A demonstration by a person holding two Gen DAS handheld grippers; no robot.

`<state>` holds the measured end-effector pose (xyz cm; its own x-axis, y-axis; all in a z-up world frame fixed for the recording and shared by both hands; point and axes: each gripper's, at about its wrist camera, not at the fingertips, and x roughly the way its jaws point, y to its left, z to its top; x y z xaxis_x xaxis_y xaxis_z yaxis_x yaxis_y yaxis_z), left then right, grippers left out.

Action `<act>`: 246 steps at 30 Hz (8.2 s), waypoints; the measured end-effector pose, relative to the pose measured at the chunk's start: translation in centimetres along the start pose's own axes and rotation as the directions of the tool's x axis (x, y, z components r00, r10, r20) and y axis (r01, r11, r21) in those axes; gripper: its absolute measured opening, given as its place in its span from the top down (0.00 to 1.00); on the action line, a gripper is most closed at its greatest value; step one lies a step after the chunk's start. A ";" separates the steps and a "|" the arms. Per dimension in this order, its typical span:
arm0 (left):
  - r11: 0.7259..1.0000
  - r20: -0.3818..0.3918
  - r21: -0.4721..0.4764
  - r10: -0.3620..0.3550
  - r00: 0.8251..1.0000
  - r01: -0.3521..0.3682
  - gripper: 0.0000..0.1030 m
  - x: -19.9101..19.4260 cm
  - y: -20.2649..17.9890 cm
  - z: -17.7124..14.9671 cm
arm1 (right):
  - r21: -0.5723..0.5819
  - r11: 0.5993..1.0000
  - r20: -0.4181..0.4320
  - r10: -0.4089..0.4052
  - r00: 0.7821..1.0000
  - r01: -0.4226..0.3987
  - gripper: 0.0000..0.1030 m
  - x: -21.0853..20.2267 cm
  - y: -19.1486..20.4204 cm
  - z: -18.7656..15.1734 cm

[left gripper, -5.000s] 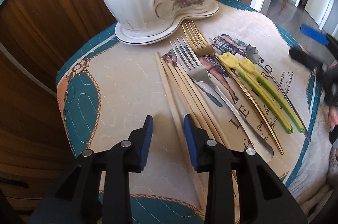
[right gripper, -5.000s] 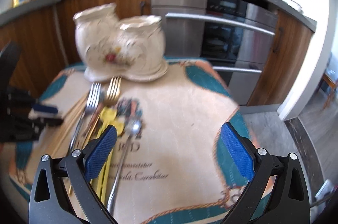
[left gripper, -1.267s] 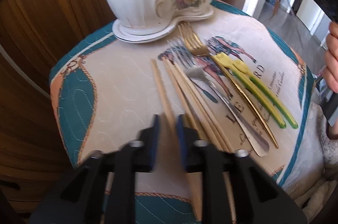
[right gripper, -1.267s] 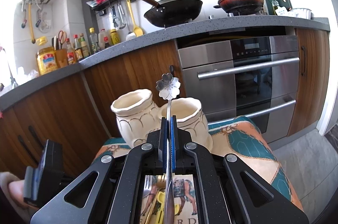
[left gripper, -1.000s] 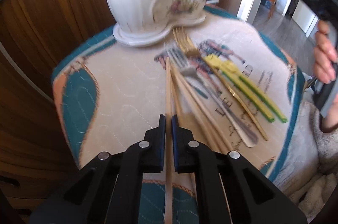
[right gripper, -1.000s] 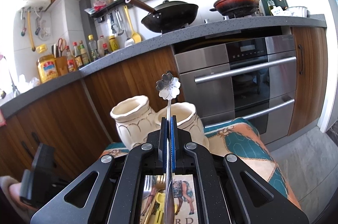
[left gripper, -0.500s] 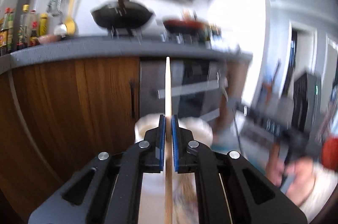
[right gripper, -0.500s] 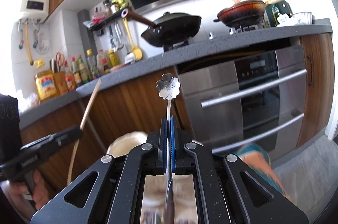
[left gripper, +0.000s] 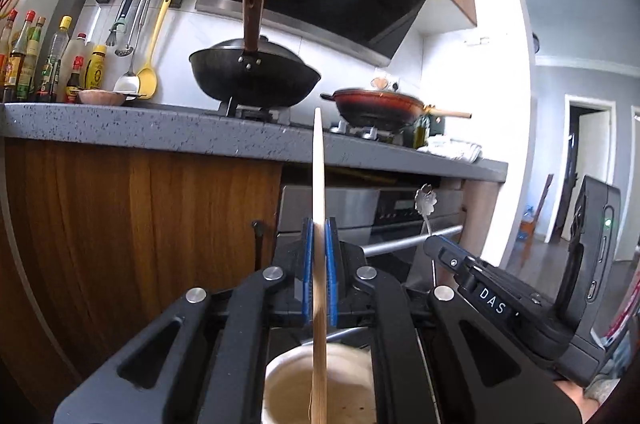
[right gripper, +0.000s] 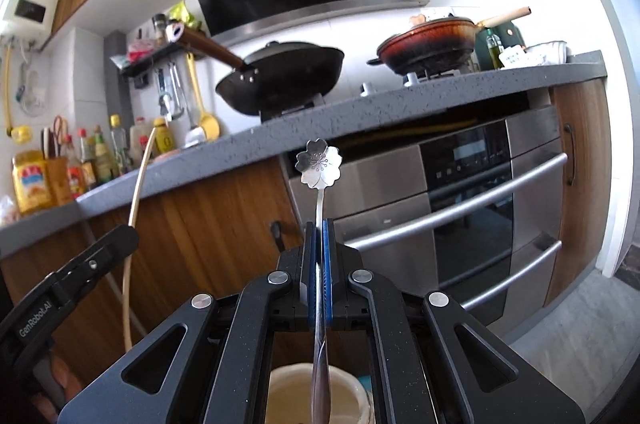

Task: Organize utensils
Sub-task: 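Lift the chopstick and spoon and lower them into the ceramic holder, then open both tools and withdraw from the ceramic holder, then grasp another wooden chopstick with the left tool while the right tool grasps yellow tongs, then carry the chopstick and yellow tongs up and drop them into the ceramic holder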

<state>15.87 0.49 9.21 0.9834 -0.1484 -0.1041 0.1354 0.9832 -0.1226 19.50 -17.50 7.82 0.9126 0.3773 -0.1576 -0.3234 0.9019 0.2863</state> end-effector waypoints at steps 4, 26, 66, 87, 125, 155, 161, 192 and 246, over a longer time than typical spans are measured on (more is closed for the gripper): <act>1.000 -0.032 -0.007 -0.004 0.999 0.004 0.94 -0.8 1.2 -1.3 | -0.026 1.000 -0.044 0.010 0.999 -0.011 0.96 -0.4 0.0 -1.3; 0.998 -0.196 -0.024 -0.063 0.979 0.060 0.62 -5.1 2.2 -4.2 | 0.031 0.998 -0.161 0.061 0.985 -0.056 0.90 -4.9 -1.7 -4.1; 0.976 -0.619 0.218 0.141 0.773 -0.003 0.06 -13.0 -0.1 -14.5 | -0.072 0.997 -0.343 -0.039 0.938 0.015 0.05 -14.1 -3.0 -11.3; 0.976 -0.735 0.181 0.054 0.676 0.119 0.44 -13.1 -1.2 -15.8 | -0.166 0.985 -0.582 -0.054 0.811 -0.053 0.13 -17.0 -1.2 -12.5; 0.984 -0.770 0.136 0.031 0.638 0.117 0.95 -10.3 -0.2 -16.1 | -0.185 0.969 -0.718 -0.021 0.696 -0.162 0.90 -13.7 1.1 -15.1; 0.980 -0.595 0.117 -0.059 0.801 0.160 0.95 -12.5 -1.4 -9.2 | -0.085 0.972 -0.489 0.152 0.859 -0.220 0.90 -11.6 2.1 -6.5; 0.974 -0.566 0.123 -0.087 0.820 0.188 0.95 -11.7 -2.7 -8.3 | -0.047 0.968 -0.405 0.206 0.891 -0.246 0.90 -10.0 2.4 -3.4; 0.997 -0.111 -0.035 -0.065 0.992 0.062 0.95 -2.6 -0.2 1.4 | 0.069 0.980 -0.116 0.193 0.974 -0.186 0.90 -1.3 -1.1 -0.9; 0.996 -0.173 -0.068 -0.065 0.983 0.054 0.78 -5.7 1.8 -4.2 | -0.033 0.997 -0.230 0.062 0.971 -0.072 0.81 -4.3 -1.1 -5.7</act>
<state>9.99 2.68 5.42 0.9366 -0.2285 -0.2656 0.1799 0.9642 -0.1948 14.51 -18.90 2.84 0.8084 0.4712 -0.3529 -0.3961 0.8788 0.2659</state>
